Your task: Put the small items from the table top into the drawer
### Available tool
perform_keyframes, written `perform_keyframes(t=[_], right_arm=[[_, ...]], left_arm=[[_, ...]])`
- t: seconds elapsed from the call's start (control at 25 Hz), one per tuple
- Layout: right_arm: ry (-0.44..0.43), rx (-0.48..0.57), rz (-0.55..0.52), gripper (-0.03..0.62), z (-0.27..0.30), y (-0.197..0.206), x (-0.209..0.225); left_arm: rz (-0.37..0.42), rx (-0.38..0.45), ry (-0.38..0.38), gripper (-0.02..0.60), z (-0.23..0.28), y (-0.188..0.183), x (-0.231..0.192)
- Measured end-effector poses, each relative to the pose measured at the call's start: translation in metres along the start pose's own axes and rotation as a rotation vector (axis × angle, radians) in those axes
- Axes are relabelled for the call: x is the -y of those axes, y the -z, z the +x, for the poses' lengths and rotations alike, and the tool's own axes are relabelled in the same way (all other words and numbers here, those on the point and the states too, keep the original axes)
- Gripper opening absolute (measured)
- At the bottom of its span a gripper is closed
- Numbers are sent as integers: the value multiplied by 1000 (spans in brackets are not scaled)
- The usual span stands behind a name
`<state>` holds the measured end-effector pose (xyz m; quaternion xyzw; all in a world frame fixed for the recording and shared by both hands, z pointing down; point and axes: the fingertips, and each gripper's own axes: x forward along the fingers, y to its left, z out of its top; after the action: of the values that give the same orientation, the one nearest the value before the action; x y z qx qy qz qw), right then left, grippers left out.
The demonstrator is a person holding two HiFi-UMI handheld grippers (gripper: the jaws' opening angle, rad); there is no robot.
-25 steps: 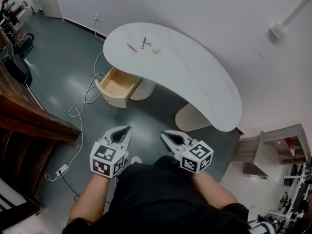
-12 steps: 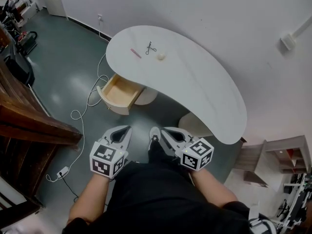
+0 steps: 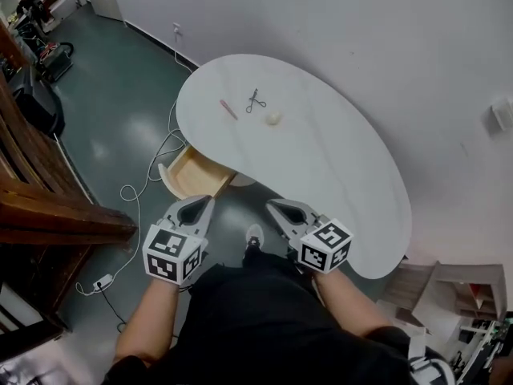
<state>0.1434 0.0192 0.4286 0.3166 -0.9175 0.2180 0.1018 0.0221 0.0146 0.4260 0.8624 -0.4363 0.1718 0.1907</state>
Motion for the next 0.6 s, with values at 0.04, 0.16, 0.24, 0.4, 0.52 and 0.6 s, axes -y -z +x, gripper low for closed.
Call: perform_keyframes(t=[0.04,0.16,0.24,0.4,0.52,0.6], right_arm=[[-4,-2,-2,-2,3,-5,10],[-15,-8,0,-2,13,-17,42],[-24,-15,-3,-2,20,-23,62],[-38,-23,-13,-2,34,-30,97],[-34,-26,-15,-2,44,-33,119],[-25,-28,-12,-2,48,-36,129]], left_arm=[[-5,-7,-9,17,8,-3,-5],[-14,-25,-31,15,34,-12,-13],[-14,-25,-38,15,52,-20,-16],[-5,-26,-66,15,80,-33,-25],[-3,-29,-91,17,94,-41,-36],[2,-35,-96,17,101,-44,-40]])
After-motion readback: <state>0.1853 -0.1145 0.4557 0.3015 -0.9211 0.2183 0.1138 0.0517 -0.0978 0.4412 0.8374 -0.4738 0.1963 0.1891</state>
